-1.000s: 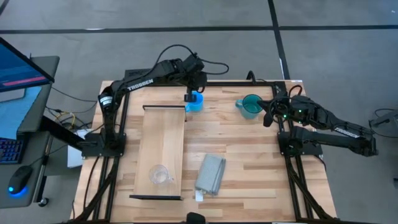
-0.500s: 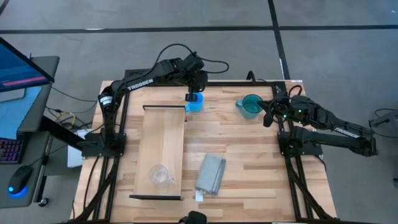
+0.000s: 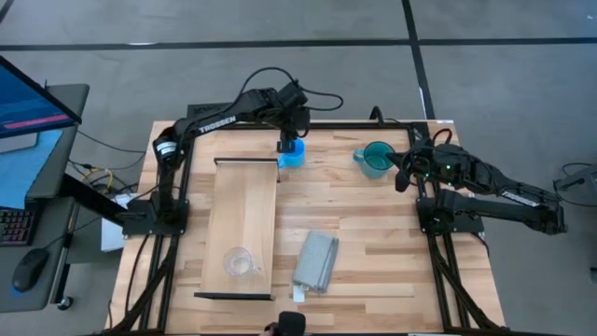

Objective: Stack small to large cups/mugs on shelf
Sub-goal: Put the light blue mug on the shelf

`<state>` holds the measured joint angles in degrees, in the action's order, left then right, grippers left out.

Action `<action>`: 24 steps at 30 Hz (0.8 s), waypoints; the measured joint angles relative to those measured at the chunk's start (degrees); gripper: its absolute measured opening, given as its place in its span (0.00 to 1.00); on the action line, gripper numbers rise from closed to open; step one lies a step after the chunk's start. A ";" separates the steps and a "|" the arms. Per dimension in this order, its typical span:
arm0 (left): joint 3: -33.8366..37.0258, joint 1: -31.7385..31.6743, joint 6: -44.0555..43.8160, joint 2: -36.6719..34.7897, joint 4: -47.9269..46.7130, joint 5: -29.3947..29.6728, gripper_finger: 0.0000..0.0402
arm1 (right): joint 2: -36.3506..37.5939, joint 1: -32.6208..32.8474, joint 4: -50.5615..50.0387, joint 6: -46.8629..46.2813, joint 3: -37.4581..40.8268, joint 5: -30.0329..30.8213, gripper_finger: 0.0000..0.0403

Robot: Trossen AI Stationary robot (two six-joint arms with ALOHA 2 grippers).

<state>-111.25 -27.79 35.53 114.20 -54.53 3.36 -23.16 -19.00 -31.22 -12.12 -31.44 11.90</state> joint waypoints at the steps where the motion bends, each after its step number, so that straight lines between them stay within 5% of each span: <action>1: -0.06 -0.02 -0.26 0.23 -0.01 -0.80 0.35 | -0.02 0.18 -0.10 0.00 0.00 -0.01 0.05; 10: 0.01 0.98 -6.95 1.11 -1.07 -0.79 0.35 | -0.02 1.52 -0.11 -0.02 0.00 0.08 0.05; 24: 0.01 3.33 -13.08 1.26 -1.26 10.76 0.35 | -0.02 1.79 -0.11 -0.02 0.00 0.05 0.05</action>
<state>-111.24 -24.46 22.45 115.46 -55.79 14.12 -23.18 -17.21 -31.33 -12.14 -31.44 11.95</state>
